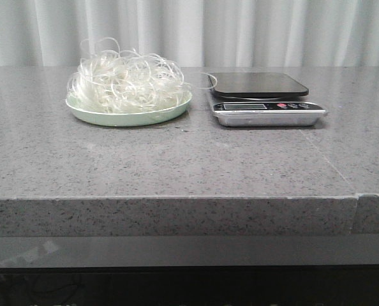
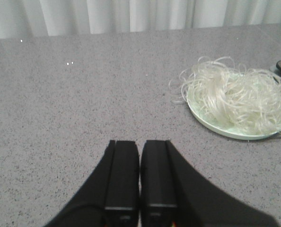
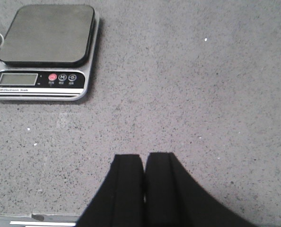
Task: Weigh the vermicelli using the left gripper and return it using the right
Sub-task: 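Move the left gripper toward the vermicelli on the green plate, then lower the left gripper into the vermicelli and close on it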
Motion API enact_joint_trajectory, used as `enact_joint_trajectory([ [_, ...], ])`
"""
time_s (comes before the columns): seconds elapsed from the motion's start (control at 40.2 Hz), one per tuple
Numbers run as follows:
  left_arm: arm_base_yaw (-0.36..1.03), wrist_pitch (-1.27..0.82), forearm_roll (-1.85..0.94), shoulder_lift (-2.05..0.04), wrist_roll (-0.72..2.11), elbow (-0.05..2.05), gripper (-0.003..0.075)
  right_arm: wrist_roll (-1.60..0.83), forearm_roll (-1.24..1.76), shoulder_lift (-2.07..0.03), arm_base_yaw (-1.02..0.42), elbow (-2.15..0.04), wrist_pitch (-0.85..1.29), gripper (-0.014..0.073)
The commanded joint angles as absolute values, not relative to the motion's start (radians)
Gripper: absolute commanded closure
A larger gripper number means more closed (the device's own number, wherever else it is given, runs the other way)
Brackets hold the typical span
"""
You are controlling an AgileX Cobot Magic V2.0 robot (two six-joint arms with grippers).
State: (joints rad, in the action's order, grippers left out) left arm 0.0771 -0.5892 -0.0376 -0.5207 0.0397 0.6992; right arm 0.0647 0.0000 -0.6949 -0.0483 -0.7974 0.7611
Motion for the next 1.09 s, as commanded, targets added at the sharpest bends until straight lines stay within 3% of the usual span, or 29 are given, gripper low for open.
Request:
enact_joint_trajectory([
  [0.0, 0.076, -0.514, -0.046, -0.535, 0.033, 0.715, 0.0565, 0.063, 0.000, -0.720, -0.040, -0.830, 0.710, 0.0433],
  [0.124, 0.076, -0.518, -0.046, -0.535, 0.033, 0.712, 0.0564, 0.061, 0.000, -0.730, -0.040, -0.830, 0.710, 0.0379],
  [0.199, 0.076, -0.518, -0.046, -0.535, 0.033, 0.712, 0.0543, 0.061, 0.000, -0.731, -0.040, -0.830, 0.708, 0.0265],
  [0.323, 0.076, -0.518, -0.046, -0.535, 0.033, 0.712, 0.0370, 0.061, 0.000, -0.731, -0.040, -0.830, 0.708, 0.0083],
  [0.398, 0.076, -0.518, -0.046, -0.535, 0.033, 0.712, 0.0248, 0.061, 0.000, -0.731, -0.040, -0.830, 0.708, 0.0032],
  [0.473, 0.078, -0.518, -0.049, -0.547, 0.033, 0.717, 0.0199, 0.061, 0.000, -0.731, -0.040, -0.830, 0.708, 0.0029],
  [1.07, 0.366, -0.546, -0.054, -1.095, 0.037, 1.011, 0.0209, 0.062, 0.000, -0.731, -0.040, -0.830, 0.715, 0.0029],
])
